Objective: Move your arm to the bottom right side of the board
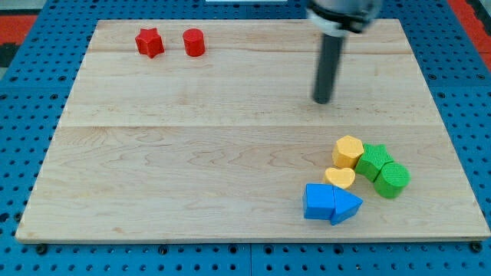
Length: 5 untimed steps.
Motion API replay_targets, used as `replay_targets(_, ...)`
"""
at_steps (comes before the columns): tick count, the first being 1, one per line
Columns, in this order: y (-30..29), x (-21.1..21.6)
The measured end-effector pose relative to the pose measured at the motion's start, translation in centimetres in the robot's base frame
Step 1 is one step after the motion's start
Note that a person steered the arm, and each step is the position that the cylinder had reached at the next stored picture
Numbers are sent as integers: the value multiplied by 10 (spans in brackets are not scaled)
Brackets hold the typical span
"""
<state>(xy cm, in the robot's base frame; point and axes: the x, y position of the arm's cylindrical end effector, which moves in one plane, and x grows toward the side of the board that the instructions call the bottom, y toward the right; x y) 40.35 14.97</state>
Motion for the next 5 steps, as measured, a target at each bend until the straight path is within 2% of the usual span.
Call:
replay_targets(1,87,48)
replay_targets(2,141,109)
replay_targets(3,142,141)
replay_targets(5,82,150)
